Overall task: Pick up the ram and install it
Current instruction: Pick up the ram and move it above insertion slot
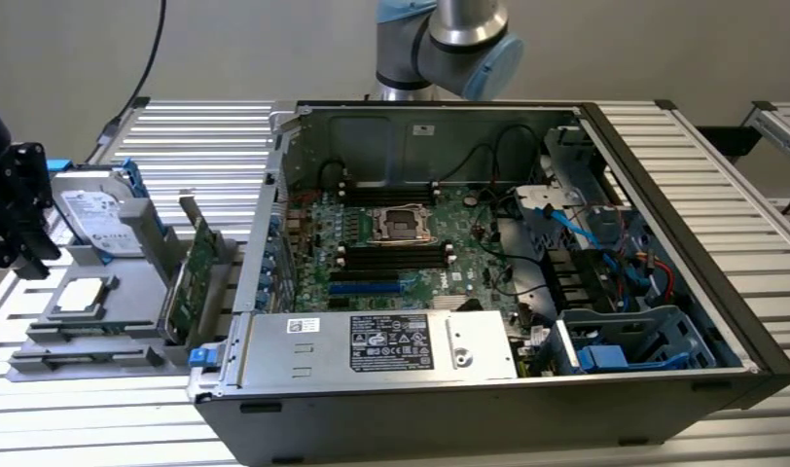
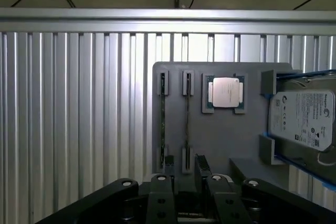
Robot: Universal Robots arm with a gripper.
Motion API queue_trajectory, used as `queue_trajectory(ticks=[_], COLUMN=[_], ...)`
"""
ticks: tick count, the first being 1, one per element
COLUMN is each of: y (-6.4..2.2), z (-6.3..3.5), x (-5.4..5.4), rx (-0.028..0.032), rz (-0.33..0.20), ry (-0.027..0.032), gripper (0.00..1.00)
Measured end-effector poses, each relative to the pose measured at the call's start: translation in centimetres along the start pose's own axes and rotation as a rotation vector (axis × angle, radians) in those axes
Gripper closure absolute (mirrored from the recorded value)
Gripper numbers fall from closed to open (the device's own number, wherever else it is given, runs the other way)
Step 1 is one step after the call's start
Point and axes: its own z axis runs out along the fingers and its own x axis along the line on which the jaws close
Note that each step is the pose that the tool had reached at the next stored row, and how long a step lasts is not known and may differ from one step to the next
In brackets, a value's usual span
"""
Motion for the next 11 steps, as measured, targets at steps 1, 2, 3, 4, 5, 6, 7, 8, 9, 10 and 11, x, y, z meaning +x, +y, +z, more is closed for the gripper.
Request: queue_trajectory(ticks=[1, 2, 3, 4, 5, 6, 7, 8, 9, 10, 11], y=[0.02, 0.04, 0.06, 0.08, 0.09, 0.11, 0.12, 0.14, 0.16, 0.18, 0.21], z=[0.18, 0.37, 0.55, 0.74, 0.93, 1.11, 1.29, 1.48, 1.67, 1.86, 2.04], x=[0.2, 0.3, 0.5, 0.6, 0.7, 0.9, 1.0, 1.1, 1.2, 1.3, 1.4], rx=[-0.0002, -0.0006, -0.0009, -0.0011, -0.0012, -0.0014, -0.0015, -0.0014, -0.0013, -0.0012, -0.0012], rz=[-0.001, -0.002, -0.002, -0.004, -0.005, -0.006, -0.007, -0.008, -0.010, -0.011, -0.012], ry=[-0.0001, -0.0001, -0.0002, -0.0003, -0.0004, -0.0003, -0.0003, -0.0004, -0.0004, -0.0004, -0.0004], gripper=[0.70, 0.70, 0.70, 0.70, 0.70, 0.70, 0.70, 0.70, 0.70, 0.70, 0.70])
